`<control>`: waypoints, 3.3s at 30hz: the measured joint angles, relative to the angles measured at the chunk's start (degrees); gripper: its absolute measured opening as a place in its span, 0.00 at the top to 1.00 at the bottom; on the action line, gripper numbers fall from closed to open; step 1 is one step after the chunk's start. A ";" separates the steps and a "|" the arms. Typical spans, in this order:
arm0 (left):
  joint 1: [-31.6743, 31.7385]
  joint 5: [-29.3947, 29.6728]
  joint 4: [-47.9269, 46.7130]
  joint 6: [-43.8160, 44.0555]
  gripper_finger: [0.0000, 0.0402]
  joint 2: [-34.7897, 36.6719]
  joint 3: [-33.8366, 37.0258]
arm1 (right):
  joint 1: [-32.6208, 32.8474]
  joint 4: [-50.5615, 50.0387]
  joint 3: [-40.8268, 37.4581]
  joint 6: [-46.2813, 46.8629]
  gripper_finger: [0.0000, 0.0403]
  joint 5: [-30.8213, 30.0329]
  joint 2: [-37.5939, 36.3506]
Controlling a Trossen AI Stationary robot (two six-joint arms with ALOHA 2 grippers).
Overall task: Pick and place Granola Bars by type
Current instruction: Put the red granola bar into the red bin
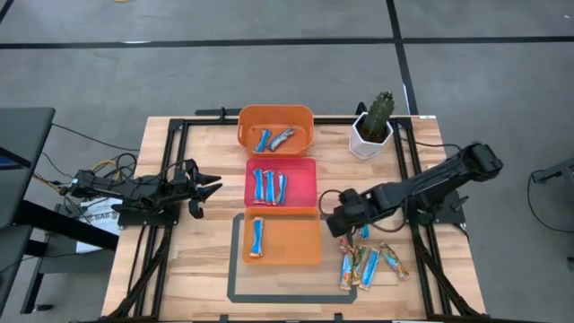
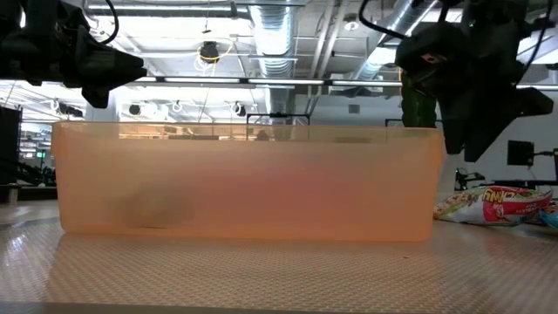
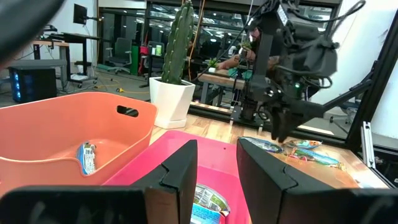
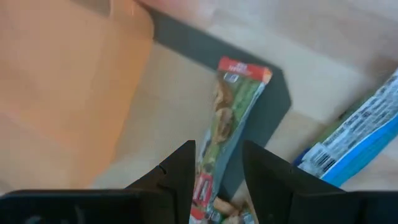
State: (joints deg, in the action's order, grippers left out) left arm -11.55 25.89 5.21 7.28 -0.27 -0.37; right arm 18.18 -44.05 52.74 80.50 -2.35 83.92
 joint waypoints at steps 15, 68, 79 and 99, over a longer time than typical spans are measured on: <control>-0.01 0.00 0.02 0.01 0.74 0.00 -0.02 | 2.77 -3.51 6.95 -1.41 0.70 2.56 12.37; 0.02 0.00 0.02 0.01 0.74 -0.11 0.01 | 1.94 5.10 -0.26 -0.01 0.74 -1.61 14.56; 0.00 0.00 0.01 -0.01 0.74 -0.11 -0.01 | 1.94 6.40 -0.43 0.00 0.90 -2.07 14.04; 0.02 0.00 0.02 0.00 0.74 -0.09 -0.01 | -3.46 11.60 -0.36 -1.07 0.94 -11.66 -2.76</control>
State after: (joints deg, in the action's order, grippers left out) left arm -11.53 25.89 5.23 7.28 -0.36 -0.37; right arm 14.72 -32.45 52.38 79.43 -14.02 81.16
